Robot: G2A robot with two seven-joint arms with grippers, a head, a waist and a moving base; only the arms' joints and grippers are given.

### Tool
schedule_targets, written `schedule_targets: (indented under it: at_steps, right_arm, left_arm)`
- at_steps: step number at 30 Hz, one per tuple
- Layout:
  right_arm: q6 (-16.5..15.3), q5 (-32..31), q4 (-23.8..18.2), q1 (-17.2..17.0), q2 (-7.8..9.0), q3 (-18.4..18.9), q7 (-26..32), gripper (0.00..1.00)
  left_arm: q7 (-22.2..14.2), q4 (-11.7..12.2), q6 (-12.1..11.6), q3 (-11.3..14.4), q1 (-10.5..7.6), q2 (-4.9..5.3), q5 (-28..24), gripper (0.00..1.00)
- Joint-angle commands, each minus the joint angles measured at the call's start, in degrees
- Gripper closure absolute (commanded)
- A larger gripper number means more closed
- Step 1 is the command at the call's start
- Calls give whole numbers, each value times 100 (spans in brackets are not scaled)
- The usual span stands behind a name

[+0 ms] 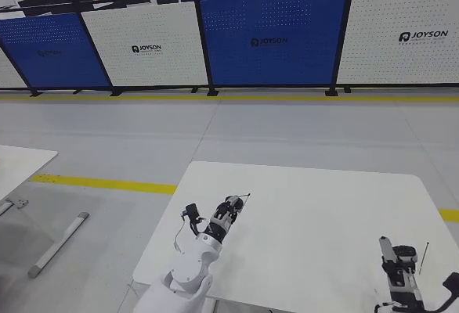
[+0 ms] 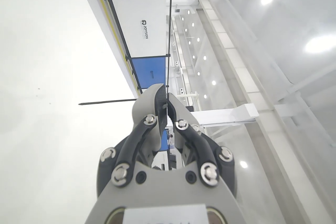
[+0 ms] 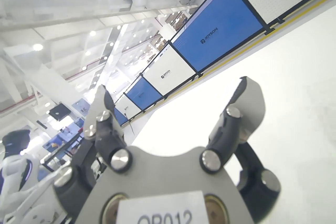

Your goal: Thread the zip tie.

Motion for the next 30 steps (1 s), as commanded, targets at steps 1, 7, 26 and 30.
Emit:
schedule_targets:
  at_steps: [1,7,26,30]
  right_arm:
    - [0,333,23,3,45,126,49,0]
    - [0,1188,174,121,155,373,334,0]
    - [0,1265,183,139,167,378,397,0]
    - [0,1265,183,139,167,378,397,0]
  left_arm:
    - [86,114,24,-11,-53,-10,-3,100]
    - [245,459,57,35,-192,-50,-29,100]
    - [112,487,49,16,-175,-65,-309,100]
    - [112,487,49,16,-175,-65,-309,100]
